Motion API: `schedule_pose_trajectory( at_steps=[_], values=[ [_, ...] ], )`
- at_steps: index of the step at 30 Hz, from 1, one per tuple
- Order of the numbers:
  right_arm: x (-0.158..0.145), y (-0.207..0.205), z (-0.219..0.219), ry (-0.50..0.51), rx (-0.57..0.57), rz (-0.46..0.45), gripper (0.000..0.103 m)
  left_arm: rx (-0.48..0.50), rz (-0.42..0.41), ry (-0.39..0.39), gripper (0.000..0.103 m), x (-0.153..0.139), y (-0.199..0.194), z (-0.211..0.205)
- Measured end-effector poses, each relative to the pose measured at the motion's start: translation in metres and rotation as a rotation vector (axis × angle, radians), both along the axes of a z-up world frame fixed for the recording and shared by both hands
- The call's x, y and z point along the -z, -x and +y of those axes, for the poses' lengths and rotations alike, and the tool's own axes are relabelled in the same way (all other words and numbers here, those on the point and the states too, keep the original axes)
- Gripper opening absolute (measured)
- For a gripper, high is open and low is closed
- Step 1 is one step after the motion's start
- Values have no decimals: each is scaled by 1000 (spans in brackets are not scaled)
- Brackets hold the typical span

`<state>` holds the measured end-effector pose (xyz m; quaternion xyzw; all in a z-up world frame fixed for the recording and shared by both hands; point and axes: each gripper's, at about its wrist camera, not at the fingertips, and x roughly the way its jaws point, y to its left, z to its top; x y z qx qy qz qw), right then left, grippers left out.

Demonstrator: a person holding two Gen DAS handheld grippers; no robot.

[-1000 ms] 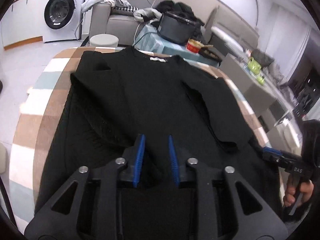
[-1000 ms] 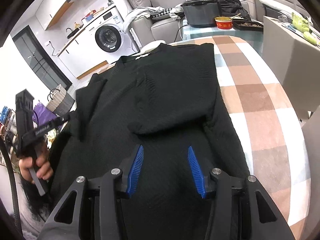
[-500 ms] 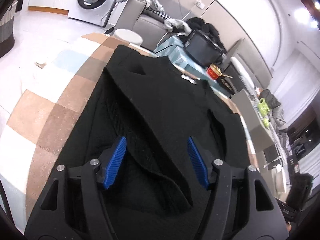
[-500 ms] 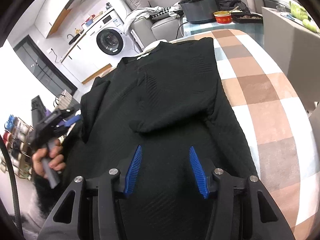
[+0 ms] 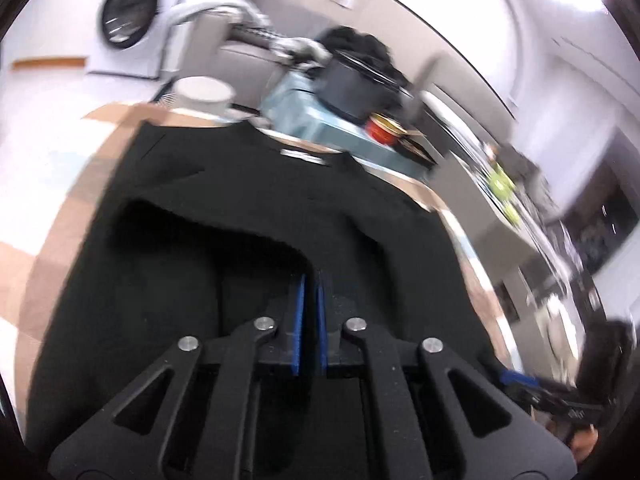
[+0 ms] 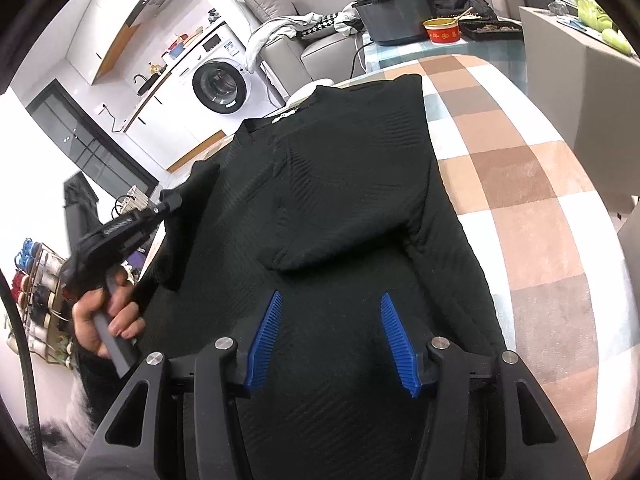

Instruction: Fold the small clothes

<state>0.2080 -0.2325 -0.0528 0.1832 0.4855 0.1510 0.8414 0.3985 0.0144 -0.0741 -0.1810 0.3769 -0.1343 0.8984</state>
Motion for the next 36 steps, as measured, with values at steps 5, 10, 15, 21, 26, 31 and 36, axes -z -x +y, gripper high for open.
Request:
schedule_pose_trajectory(
  at_steps=[5,10,15,21,26,31,36],
  values=[
    [1,1,6,4,-9,2,53,-4,-17,-1,59,-9,17,3],
    [1,2,7,0,-14,-2,53,-137,28,31,66,-4,33,52],
    [2,2,8,-4,-19,-3,54,-200,180,62,52,34,13,69],
    [5,3,0,6,2,8,54,-88,142,73,9,37,9,39],
    [6,3,-4,18,13,14,54,81,122,63,65,20,19,-16],
    [5,5,-7,24,23,10,54,70,99,45,66,13,31,-14],
    [5,5,-9,22,30,12,54,-30,154,30,66,17,31,15]
  ],
)
